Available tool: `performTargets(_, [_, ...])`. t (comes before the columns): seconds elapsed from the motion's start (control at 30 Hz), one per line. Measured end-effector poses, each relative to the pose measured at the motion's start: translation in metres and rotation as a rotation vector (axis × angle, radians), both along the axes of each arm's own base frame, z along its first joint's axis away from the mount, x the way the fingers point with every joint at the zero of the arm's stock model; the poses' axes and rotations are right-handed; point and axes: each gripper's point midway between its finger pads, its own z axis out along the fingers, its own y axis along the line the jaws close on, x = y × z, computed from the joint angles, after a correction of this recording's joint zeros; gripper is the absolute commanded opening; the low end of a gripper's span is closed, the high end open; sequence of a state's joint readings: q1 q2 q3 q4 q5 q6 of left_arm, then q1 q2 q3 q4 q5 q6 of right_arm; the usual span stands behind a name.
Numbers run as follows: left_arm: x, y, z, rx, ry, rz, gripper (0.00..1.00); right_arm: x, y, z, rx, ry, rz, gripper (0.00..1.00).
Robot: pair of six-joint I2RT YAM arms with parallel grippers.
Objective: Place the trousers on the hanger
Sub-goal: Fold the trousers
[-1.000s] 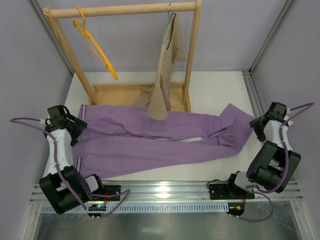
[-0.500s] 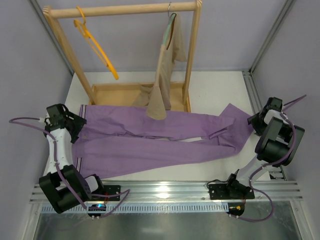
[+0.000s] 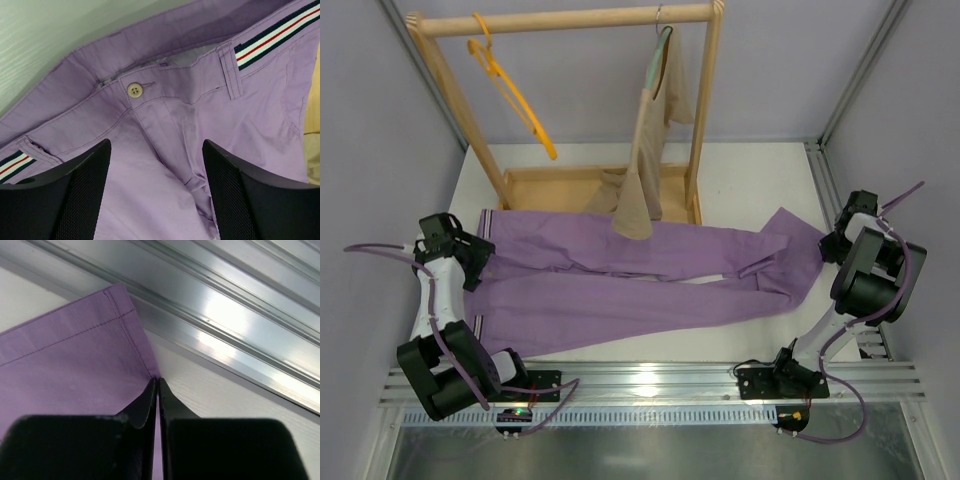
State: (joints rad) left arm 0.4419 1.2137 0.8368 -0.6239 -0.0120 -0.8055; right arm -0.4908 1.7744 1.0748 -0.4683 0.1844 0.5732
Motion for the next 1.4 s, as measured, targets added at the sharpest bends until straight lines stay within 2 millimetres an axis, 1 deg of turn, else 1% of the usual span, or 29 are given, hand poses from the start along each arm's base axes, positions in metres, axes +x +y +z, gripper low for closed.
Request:
performTargets(0.1, [0.001,0.001,0.001,0.004,-0.001,0.006,0.74,-0.013,-0.005,0.003,-0.034,0.051,-0.021,0.04])
performTargets(0.17, [0.003,0.003,0.005,0.009,-0.011,0.007,0.74,-0.036,-0.005,0.008,-0.06,0.118,-0.045,0.04])
performTargets(0.23, [0.005,0.003,0.008,0.012,-0.023,0.009,0.74,-0.056,-0.006,0.02,-0.09,0.153,-0.071,0.04])
performTargets(0.33, [0.007,0.003,0.011,0.004,-0.039,0.022,0.74,-0.085,-0.008,0.048,-0.164,0.154,-0.133,0.04])
performTargets(0.37, [0.008,0.003,0.012,0.005,-0.046,0.026,0.75,-0.093,-0.008,0.051,-0.176,0.154,-0.154,0.04])
performTargets(0.4, [0.009,0.003,0.013,0.005,-0.051,0.029,0.75,-0.103,-0.007,0.053,-0.184,0.151,-0.185,0.04])
performTargets(0.43, [0.009,0.003,0.013,0.004,-0.053,0.031,0.75,-0.116,-0.006,0.05,-0.183,0.168,-0.212,0.04])
performTargets(0.53, [0.009,0.004,0.013,0.002,-0.052,0.039,0.78,-0.158,0.001,0.03,-0.142,0.285,-0.301,0.04])
performTargets(0.57, [0.009,0.005,0.014,0.005,-0.046,0.042,0.8,-0.169,0.003,0.028,-0.132,0.327,-0.329,0.04])
performTargets(0.63, [0.011,0.009,0.018,0.017,-0.038,0.049,0.83,-0.186,0.005,0.032,-0.141,0.393,-0.382,0.05])
performTargets(0.67, [0.013,0.012,0.02,0.023,-0.031,0.054,0.83,-0.19,0.004,0.039,-0.152,0.411,-0.402,0.4])
performTargets(0.7, [0.014,0.014,0.023,0.031,-0.028,0.058,0.83,-0.19,0.003,0.048,-0.161,0.407,-0.423,0.48])
performTargets(0.73, [0.017,0.017,0.026,0.037,-0.029,0.061,0.84,-0.187,0.001,0.056,-0.169,0.391,-0.43,0.54])
performTargets(0.77, [0.019,0.019,0.029,0.043,-0.028,0.066,0.84,-0.184,-0.002,0.065,-0.177,0.366,-0.438,0.56])
performTargets(0.87, [0.026,0.024,0.036,0.049,-0.024,0.07,0.84,-0.163,-0.002,0.089,-0.163,0.228,-0.426,0.56])
performTargets(0.93, [0.03,0.026,0.039,0.051,-0.024,0.067,0.84,-0.142,0.006,0.101,-0.127,0.095,-0.369,0.6])
performTargets(1.0, [0.034,0.027,0.04,0.046,-0.026,0.061,0.84,-0.117,0.021,0.115,-0.098,-0.027,-0.275,0.62])
performTargets(1.1, [0.042,0.028,0.036,0.024,-0.017,0.052,0.84,-0.079,0.046,0.126,-0.035,-0.126,-0.135,0.63])
performTargets(1.17, [0.048,0.028,0.03,0.005,0.003,0.046,0.84,-0.056,0.056,0.127,0.008,-0.144,-0.076,0.63])
performTargets(1.23, [0.055,0.029,0.022,-0.016,0.02,0.037,0.82,-0.032,0.062,0.118,0.064,-0.148,-0.038,0.63])
performTargets(1.3, [0.062,0.025,0.019,-0.043,0.01,0.011,0.81,-0.021,0.066,0.102,0.117,-0.122,-0.035,0.63])
performTargets(1.37, [0.067,0.021,0.02,-0.062,-0.008,-0.019,0.81,-0.018,0.07,0.082,0.172,-0.075,-0.052,0.63])
performTargets(1.4, [0.07,0.02,0.021,-0.065,-0.017,-0.034,0.81,-0.017,0.073,0.075,0.196,-0.061,-0.056,0.63])
